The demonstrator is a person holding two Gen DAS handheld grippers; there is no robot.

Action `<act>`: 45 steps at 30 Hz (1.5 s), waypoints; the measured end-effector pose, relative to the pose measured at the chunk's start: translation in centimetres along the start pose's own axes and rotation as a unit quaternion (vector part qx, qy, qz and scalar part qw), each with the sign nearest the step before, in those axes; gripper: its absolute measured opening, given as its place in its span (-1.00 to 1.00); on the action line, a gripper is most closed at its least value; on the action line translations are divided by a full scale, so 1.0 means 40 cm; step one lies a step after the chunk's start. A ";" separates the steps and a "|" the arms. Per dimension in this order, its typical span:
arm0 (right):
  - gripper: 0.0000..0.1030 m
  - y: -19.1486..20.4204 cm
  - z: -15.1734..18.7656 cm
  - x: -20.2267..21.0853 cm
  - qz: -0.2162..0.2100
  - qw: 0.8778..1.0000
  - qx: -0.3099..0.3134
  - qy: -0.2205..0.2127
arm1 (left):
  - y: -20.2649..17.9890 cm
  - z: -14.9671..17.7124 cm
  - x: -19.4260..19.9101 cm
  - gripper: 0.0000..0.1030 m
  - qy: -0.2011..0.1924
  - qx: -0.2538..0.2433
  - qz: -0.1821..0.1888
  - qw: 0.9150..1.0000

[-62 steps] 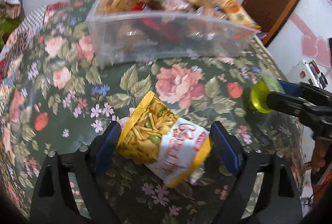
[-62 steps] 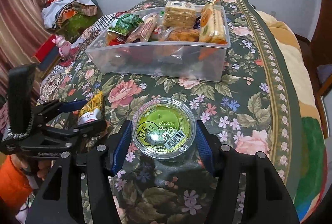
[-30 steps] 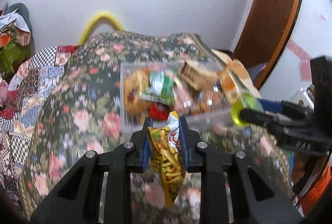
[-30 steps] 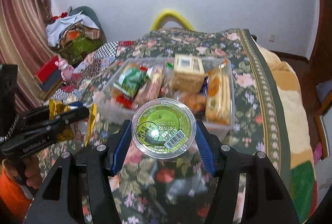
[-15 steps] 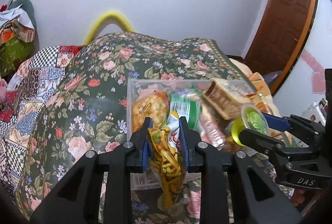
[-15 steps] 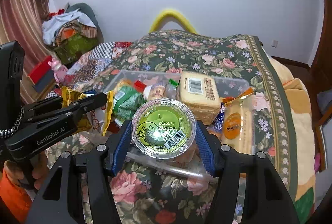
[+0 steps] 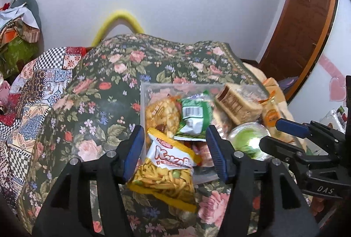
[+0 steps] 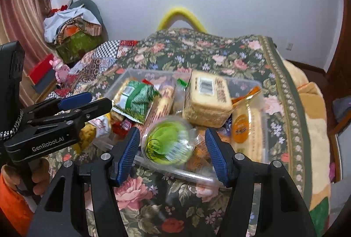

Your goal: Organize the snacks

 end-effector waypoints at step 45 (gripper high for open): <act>1.00 0.131 0.292 0.589 0.032 0.974 0.007 -0.225 | -0.290 0.330 0.675 0.99 -0.228 -0.047 -0.034 0.972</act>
Point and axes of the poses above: each gripper's, at about its wrist camera, not at the fingertips, and x roughly against the way its jaws point, y to its left, z to its underside, the point moved 3 cm from there along -x, roughly the way its jaws point, and after that the axes turned 15 degrees about y, right-handed, at the moved point
